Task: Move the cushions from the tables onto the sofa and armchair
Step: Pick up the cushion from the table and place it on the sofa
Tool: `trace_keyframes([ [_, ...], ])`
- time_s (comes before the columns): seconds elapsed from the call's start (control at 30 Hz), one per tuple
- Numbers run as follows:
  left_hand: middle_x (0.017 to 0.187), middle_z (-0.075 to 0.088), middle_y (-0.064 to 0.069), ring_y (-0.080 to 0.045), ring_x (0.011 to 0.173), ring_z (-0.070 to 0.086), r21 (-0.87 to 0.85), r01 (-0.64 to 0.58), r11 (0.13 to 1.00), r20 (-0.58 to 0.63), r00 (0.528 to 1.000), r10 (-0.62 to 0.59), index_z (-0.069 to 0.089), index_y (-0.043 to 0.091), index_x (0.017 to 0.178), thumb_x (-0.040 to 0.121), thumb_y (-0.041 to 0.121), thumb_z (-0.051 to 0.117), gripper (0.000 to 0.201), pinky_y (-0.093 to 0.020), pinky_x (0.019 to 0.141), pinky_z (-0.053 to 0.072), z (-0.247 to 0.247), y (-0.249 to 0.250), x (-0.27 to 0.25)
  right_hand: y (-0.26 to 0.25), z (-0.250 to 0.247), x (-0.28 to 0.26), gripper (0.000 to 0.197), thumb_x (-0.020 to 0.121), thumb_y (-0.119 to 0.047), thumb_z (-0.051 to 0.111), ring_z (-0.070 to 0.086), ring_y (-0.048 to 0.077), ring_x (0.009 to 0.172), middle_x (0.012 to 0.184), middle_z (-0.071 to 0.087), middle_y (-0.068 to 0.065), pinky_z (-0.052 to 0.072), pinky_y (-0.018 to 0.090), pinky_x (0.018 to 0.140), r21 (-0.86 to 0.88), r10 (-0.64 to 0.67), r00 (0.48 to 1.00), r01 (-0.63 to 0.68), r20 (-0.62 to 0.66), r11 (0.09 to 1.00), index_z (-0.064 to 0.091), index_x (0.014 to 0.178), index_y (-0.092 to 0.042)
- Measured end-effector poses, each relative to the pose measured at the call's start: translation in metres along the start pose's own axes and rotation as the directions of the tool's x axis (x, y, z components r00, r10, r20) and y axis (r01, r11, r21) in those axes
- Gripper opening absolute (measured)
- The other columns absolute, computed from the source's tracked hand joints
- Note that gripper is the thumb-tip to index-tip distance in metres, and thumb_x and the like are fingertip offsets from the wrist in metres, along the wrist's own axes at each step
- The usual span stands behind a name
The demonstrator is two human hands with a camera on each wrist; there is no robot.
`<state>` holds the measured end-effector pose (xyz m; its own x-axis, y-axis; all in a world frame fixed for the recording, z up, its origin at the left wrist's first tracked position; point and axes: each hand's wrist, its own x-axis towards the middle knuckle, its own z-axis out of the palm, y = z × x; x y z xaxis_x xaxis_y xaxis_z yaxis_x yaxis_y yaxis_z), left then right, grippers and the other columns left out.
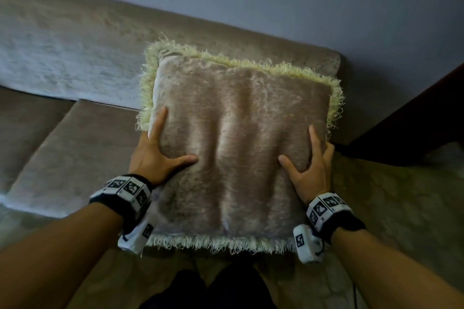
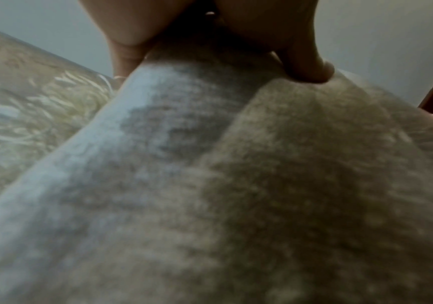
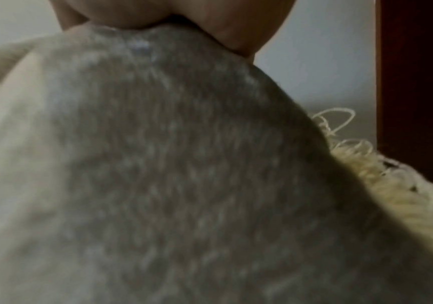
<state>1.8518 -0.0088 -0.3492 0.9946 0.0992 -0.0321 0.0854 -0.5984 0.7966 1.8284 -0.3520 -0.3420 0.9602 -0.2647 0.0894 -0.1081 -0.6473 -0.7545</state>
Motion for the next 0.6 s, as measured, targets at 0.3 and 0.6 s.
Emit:
trace_keyframes([
  [0.3, 0.158, 0.029, -0.005, -0.032, 0.137, 0.041, 0.059, 0.071, 0.996, 0.052, 0.996, -0.074, -0.002, 0.062, 0.147, 0.047, 0.055, 0.088, 0.136, -0.053, 0.106, 0.043, 0.081, -0.013, 0.155, 0.059, 0.058, 0.137, 0.108, 0.07, -0.042, 0.086, 0.028, 0.03, 0.145, 0.161, 0.008, 0.006, 0.038, 0.05, 0.113, 0.034, 0.207, 0.969, -0.213, 0.133, 0.976, 0.015, 0.15, -0.056],
  [0.6, 0.163, 0.014, 0.01, -0.001, 0.142, 0.016, 0.05, 0.115, 0.992, 0.05, 0.992, -0.118, 0.001, 0.041, 0.156, 0.052, 0.035, 0.094, 0.139, -0.032, 0.116, 0.024, 0.184, -0.069, 0.273, 0.133, 0.121, 0.249, 0.116, 0.063, -0.044, 0.089, 0.003, 0.029, 0.153, 0.165, -0.012, 0.011, 0.027, 0.051, 0.115, -0.005, 0.353, 0.915, -0.359, 0.196, 0.933, 0.009, 0.145, -0.065],
])
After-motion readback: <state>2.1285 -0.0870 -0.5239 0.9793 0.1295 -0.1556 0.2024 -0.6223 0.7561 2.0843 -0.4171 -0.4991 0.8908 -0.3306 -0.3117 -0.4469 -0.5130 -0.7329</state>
